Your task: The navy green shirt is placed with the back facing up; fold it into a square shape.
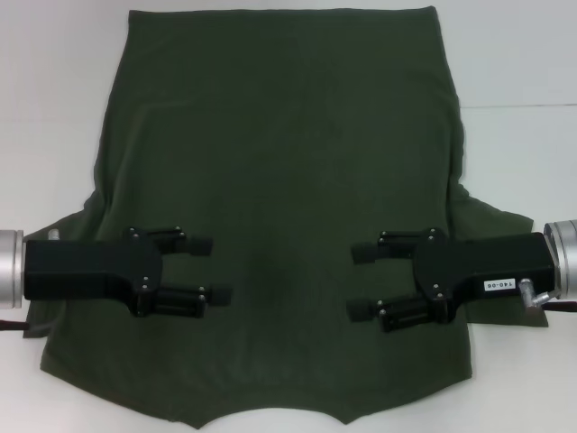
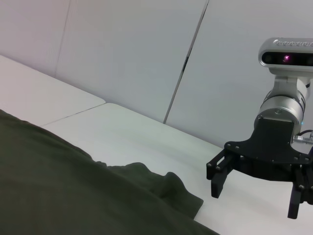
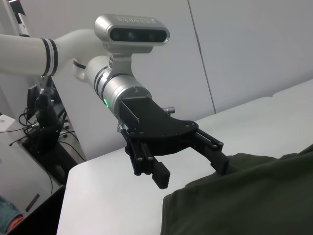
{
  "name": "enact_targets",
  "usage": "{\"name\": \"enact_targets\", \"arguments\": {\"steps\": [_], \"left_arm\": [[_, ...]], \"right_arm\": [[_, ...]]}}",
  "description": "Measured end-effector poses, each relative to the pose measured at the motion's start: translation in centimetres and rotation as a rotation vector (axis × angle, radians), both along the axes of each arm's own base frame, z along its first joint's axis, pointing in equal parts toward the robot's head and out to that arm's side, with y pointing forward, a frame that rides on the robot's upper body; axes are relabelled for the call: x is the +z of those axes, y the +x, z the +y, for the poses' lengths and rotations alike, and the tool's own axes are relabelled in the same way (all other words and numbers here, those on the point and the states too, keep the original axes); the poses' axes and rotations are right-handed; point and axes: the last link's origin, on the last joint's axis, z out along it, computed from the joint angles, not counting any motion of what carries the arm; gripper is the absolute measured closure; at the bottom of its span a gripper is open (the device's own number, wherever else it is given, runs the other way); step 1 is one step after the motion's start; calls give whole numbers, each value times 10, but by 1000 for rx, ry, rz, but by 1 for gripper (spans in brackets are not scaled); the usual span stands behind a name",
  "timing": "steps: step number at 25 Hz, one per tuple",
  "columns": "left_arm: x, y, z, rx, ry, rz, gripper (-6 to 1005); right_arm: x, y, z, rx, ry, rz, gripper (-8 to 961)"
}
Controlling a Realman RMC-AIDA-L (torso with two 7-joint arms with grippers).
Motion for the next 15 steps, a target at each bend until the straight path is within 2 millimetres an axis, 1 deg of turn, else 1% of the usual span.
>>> {"name": "enact_targets", "arguments": {"steps": [15], "left_arm": [[1,0,1,-3,3,6,94]], "right_arm": [[1,0,1,-6,-5,1,37]]}}
